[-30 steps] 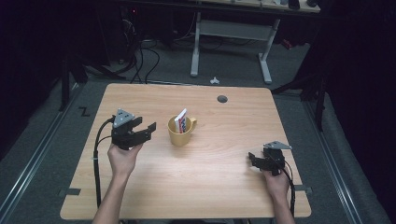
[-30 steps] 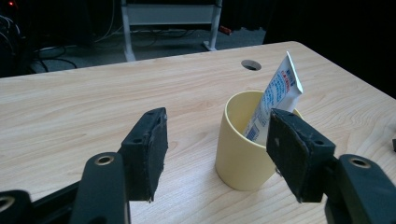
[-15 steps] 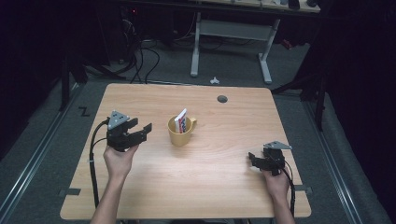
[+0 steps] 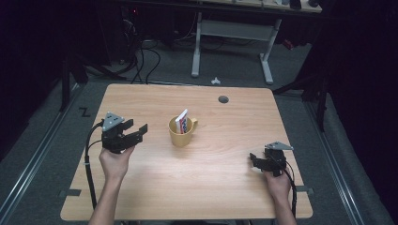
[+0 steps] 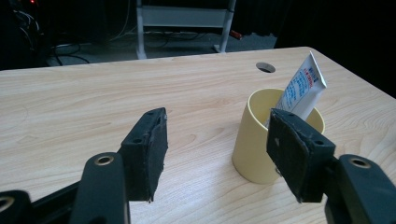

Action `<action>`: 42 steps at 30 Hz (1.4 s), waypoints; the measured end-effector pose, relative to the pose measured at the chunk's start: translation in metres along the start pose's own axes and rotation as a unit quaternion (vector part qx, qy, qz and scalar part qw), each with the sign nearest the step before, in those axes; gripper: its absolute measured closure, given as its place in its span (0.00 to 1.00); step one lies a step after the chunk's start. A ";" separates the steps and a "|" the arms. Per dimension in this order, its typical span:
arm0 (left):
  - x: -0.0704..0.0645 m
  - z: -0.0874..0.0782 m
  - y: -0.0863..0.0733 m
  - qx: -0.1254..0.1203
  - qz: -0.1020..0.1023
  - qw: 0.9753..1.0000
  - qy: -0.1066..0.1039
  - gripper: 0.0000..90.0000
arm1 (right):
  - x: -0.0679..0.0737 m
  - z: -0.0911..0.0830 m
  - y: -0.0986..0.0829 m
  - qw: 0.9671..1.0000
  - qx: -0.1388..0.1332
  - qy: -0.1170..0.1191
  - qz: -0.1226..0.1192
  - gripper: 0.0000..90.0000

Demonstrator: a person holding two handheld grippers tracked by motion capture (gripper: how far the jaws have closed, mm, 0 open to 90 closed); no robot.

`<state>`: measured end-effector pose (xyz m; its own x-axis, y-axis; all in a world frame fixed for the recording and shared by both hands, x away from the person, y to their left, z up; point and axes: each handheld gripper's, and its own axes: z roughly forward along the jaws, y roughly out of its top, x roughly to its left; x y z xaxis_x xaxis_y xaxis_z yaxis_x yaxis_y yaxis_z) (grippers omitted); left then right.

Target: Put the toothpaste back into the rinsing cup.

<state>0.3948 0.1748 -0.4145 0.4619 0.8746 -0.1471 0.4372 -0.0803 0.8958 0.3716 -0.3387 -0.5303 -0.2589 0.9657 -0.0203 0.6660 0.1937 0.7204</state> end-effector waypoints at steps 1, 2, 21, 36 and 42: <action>0.001 -0.001 0.000 -0.001 0.000 1.000 0.001 0.43 | 0.000 0.000 0.000 1.000 0.000 0.000 0.000 0.31; 0.001 -0.001 0.000 -0.001 0.000 1.000 0.001 0.43 | 0.000 0.000 0.000 1.000 0.000 0.000 0.000 0.31; 0.010 -0.009 -0.004 0.000 -0.006 1.000 0.012 0.43 | 0.000 0.000 0.000 1.000 0.000 0.000 0.000 0.31; 0.017 -0.013 -0.011 0.002 -0.015 1.000 0.019 0.43 | 0.000 0.000 0.000 1.000 0.000 0.000 -0.001 0.31; 0.020 -0.014 -0.014 0.002 -0.021 1.000 0.021 0.43 | 0.000 0.000 0.000 1.000 0.000 0.000 -0.001 0.31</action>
<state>0.3872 0.1996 -0.4239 0.4110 0.8964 -0.1661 0.4582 -0.0456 0.8877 0.3715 -0.3387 -0.5302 -0.2600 0.9654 -0.0222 0.6656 0.1959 0.7201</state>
